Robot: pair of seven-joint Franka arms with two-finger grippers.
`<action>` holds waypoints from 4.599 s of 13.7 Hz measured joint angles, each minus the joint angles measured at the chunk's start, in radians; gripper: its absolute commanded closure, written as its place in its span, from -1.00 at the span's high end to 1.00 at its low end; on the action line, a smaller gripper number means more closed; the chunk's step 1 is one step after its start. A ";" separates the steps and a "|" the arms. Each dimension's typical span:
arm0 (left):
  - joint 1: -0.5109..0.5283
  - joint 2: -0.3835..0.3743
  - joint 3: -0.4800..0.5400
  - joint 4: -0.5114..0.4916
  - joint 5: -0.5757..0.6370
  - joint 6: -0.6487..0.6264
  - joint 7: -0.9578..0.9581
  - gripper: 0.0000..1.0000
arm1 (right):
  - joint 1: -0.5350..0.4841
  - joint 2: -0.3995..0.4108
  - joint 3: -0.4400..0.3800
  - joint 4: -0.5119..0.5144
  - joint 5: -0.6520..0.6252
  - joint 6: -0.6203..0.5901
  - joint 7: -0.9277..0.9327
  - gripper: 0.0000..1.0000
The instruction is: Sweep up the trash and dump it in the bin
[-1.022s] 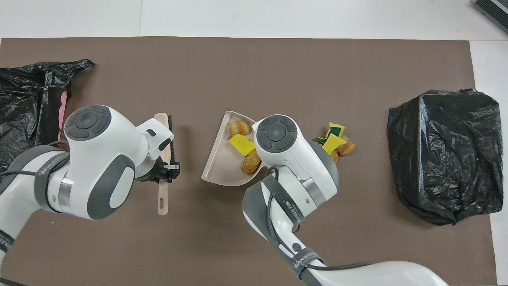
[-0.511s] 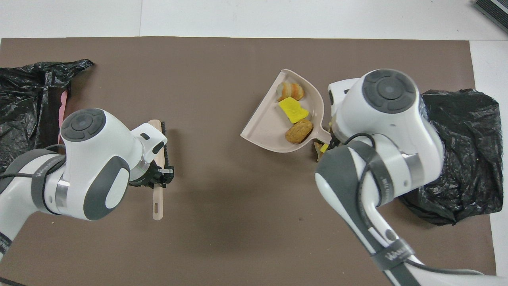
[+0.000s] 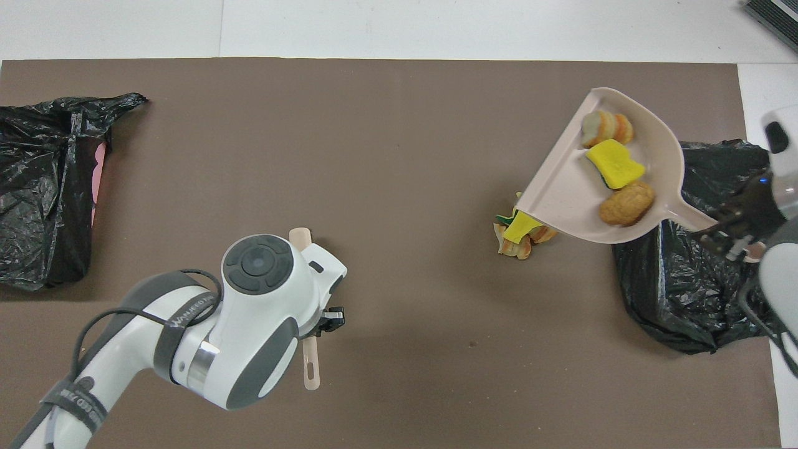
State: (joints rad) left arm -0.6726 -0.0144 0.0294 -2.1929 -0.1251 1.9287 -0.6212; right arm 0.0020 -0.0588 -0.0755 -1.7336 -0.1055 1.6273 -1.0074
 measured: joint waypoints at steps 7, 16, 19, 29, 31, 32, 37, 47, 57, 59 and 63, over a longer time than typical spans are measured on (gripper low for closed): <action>-0.154 -0.029 -0.003 -0.146 -0.007 0.119 -0.127 -1.00 | -0.276 -0.004 -0.001 -0.019 -0.302 0.114 -0.460 -1.00; -0.048 -0.035 0.026 -0.106 -0.008 0.130 -0.091 1.00 | -0.255 0.005 0.031 -0.206 -0.722 0.309 -0.507 -1.00; 0.049 -0.034 0.031 -0.051 -0.006 0.130 -0.064 1.00 | -0.193 0.005 0.032 -0.233 -0.815 0.309 -0.507 -1.00; 0.401 0.070 0.037 0.223 0.052 0.032 0.359 1.00 | -0.018 -0.012 0.034 -0.213 -0.992 0.089 -0.482 -1.00; 0.445 0.069 0.040 0.269 0.085 -0.011 0.448 1.00 | 0.043 -0.016 0.036 -0.196 -1.015 -0.001 -0.451 -1.00; 0.470 0.068 0.041 0.293 0.093 -0.030 0.491 1.00 | 0.079 -0.017 0.036 -0.184 -1.020 -0.049 -0.437 -1.00; 0.548 0.055 0.053 0.462 0.094 -0.179 0.637 1.00 | 0.317 -0.018 0.066 -0.087 -0.932 -0.355 -0.089 -1.00; 0.589 0.043 0.052 0.584 0.087 -0.329 0.695 1.00 | 0.454 0.148 0.090 0.101 -0.128 -0.283 1.177 -1.00; 0.589 0.038 0.053 0.575 0.087 -0.337 0.701 1.00 | 0.580 0.647 0.095 0.517 0.176 0.110 1.702 -1.00; 0.589 0.036 0.052 0.573 0.087 -0.337 0.701 1.00 | 0.610 0.722 0.094 0.559 0.176 0.165 1.719 -1.00; 0.588 0.030 0.044 0.570 0.087 -0.334 0.694 1.00 | 0.611 0.756 0.091 0.578 0.176 0.178 1.702 -1.00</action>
State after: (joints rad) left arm -0.0846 0.0157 0.0734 -1.6232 -0.0379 1.5946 0.0725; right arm 0.6126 0.6973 0.0160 -1.1556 0.0701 1.8057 0.6942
